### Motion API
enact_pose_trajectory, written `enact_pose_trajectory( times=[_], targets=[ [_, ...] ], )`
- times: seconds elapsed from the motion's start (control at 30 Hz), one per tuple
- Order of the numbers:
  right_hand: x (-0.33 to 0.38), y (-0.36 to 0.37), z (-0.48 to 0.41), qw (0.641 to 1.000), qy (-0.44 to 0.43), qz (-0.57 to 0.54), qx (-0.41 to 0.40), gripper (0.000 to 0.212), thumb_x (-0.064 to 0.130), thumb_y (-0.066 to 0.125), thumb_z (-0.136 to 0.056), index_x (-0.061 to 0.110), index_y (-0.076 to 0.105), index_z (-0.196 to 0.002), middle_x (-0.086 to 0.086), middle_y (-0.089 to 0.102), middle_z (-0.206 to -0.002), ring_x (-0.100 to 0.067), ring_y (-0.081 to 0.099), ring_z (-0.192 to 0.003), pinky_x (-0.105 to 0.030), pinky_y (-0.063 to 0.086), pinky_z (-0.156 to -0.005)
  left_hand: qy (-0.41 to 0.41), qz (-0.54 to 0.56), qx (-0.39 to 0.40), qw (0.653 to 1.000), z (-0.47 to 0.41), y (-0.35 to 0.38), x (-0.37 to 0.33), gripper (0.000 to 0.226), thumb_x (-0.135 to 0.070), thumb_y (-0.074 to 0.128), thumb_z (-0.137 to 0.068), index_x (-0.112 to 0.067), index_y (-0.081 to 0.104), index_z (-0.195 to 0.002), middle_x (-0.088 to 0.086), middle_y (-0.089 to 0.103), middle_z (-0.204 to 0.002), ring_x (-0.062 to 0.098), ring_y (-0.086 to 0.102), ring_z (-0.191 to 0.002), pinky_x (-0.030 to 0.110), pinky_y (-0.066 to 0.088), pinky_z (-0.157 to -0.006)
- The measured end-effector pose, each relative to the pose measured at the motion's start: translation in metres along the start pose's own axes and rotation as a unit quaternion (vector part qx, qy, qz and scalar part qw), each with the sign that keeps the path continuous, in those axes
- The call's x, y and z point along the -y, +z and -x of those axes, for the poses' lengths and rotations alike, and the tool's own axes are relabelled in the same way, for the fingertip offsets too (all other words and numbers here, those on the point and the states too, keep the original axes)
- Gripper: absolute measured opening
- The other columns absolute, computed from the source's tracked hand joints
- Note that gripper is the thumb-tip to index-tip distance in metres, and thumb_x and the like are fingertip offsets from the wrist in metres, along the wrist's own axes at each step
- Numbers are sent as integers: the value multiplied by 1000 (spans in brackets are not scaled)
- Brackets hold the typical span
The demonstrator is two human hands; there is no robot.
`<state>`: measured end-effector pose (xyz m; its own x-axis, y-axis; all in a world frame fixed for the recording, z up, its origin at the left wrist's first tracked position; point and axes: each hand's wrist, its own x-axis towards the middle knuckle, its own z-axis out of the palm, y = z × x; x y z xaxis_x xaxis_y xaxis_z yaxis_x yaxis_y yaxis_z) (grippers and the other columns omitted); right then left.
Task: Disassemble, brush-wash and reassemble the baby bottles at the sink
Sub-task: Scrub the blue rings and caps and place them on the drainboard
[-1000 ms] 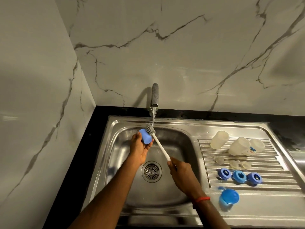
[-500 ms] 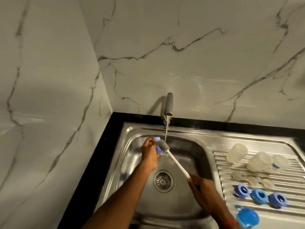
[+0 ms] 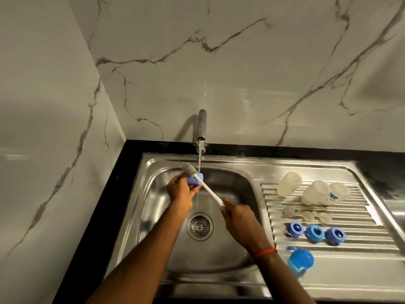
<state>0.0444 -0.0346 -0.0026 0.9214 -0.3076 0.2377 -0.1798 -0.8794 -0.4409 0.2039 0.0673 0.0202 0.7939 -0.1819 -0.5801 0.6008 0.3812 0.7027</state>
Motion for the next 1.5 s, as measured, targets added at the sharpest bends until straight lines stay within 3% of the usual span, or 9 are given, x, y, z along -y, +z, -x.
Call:
enact_pose_trajectory(
  times=[0.2,0.3,0.4,0.6,0.7,0.87,1.03,1.3,1.5],
  targets=[
    [-2,-5,23,998,31,-33,37,32,37,44,-99,19,65,-113,-10,69,-77,-33,65,-69,-43,52,-61,-5,31,-59,998,-15,-11,-8,15,-10,60,-96,-4,60,-82,13,70,-63,24,70,-52,43,62,-61],
    [7,-1,6,1000,22,-7,9,25,29,49,-100,15,66,-113,-13,71,-81,-38,65,-74,-45,51,-61,-4,37,-48,998,-12,-10,2,17,-16,56,-100,-5,62,-87,17,69,-84,30,69,-76,43,60,-70],
    [13,-2,-2,1000,24,1,15,28,28,49,-100,13,65,-117,-16,71,-82,-42,65,-73,-49,52,-62,-11,51,-37,998,-10,-5,-1,20,-10,50,-98,-5,64,-84,11,71,-67,30,68,-80,39,58,-70],
    [5,-7,27,998,33,42,18,31,37,41,-102,17,57,-119,-13,64,-79,-40,61,-66,-45,49,-55,-14,24,-29,999,-8,-7,1,15,2,55,-91,-5,65,-81,11,69,-71,26,67,-73,36,61,-69],
    [23,-2,12,994,35,95,28,29,34,35,-105,15,51,-118,-13,63,-83,-40,61,-68,-43,42,-54,-2,44,-21,999,-6,-4,18,14,0,55,-93,-3,68,-95,13,72,-95,21,69,-85,28,59,-72],
    [18,-5,42,993,32,74,82,29,38,35,-106,20,49,-124,-8,60,-83,-36,61,-67,-46,49,-58,6,88,-80,993,-15,-11,2,24,-9,57,-98,-7,62,-75,12,63,-77,16,63,-48,28,50,-52],
    [7,-1,32,996,49,66,33,26,32,41,-105,16,53,-122,-6,58,-75,-29,56,-59,-44,50,-56,-36,98,-69,992,-12,-9,1,24,-35,50,-103,-13,59,-108,4,66,-99,16,67,-91,29,48,-74],
    [19,6,48,1000,16,-11,-1,44,44,37,-102,17,60,-128,-5,59,-72,-27,55,-53,-38,43,-47,-111,180,-38,977,-14,-16,5,29,-27,40,-102,-9,60,-92,11,62,-87,21,63,-79,33,51,-68],
    [30,-4,22,999,14,22,-22,40,41,36,-101,16,58,-123,-6,57,-68,-28,52,-51,-39,43,-46,-76,255,-41,963,-3,-6,9,33,-34,45,-103,-3,54,-95,18,56,-89,27,61,-72,42,60,-73]
  ],
)
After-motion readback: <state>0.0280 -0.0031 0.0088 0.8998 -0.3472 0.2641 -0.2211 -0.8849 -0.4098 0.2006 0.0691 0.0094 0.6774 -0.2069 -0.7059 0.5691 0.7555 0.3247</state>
